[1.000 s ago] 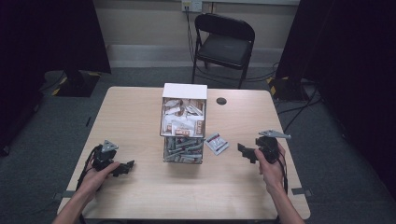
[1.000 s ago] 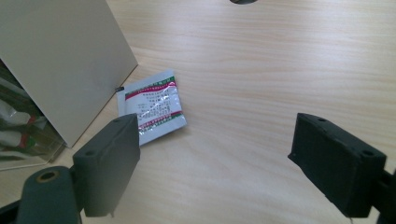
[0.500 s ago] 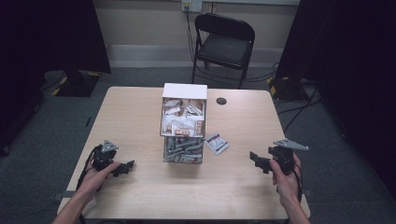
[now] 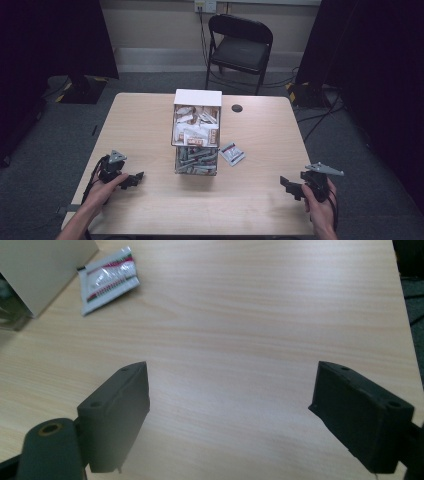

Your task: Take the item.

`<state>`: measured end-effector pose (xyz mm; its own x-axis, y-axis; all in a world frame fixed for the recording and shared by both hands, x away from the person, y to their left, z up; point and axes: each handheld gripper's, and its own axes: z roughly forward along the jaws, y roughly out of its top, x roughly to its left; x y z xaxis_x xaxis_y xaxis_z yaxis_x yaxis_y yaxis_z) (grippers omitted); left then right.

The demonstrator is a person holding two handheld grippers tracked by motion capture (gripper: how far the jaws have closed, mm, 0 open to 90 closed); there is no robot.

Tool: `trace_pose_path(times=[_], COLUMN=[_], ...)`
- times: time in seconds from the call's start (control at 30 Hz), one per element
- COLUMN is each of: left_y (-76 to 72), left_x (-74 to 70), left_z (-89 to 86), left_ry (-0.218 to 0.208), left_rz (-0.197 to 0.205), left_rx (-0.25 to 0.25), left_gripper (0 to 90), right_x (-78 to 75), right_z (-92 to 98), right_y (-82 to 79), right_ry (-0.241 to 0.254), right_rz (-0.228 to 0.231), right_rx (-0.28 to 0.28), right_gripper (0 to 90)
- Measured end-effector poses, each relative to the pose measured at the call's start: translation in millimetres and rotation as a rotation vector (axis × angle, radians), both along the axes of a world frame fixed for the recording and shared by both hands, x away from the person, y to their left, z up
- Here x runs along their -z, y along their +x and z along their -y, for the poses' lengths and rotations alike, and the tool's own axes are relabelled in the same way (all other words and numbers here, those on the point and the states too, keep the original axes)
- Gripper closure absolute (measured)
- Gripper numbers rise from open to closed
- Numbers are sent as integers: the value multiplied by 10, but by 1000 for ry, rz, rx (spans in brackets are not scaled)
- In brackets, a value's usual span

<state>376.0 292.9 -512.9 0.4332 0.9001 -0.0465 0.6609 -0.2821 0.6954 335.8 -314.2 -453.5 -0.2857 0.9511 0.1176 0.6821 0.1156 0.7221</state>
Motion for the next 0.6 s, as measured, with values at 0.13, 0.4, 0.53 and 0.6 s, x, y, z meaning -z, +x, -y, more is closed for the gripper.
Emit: trace_pose_path(times=[0.13, 0.4, 0.53, 0.6], left_y=[0, 0, 0, 0], left_x=[0, 0, 0, 0], left_z=[0, 0, 0, 0], left_ry=[0, 0, -1, -1], left_rz=[0, 0, 0, 0], left_rx=[0, 0, 0, 0], left_gripper=[0, 0, 0, 0], right_x=[110, 339, 357, 399], right_z=[35, 81, 79, 45], right_y=[-29, -42, -37, -42], right_ry=[-30, -81, -101, -150], right_rz=[-34, -93, -75, -44], right_rx=[11, 18, 23, 10], right_gripper=[147, 145, 145, 111])
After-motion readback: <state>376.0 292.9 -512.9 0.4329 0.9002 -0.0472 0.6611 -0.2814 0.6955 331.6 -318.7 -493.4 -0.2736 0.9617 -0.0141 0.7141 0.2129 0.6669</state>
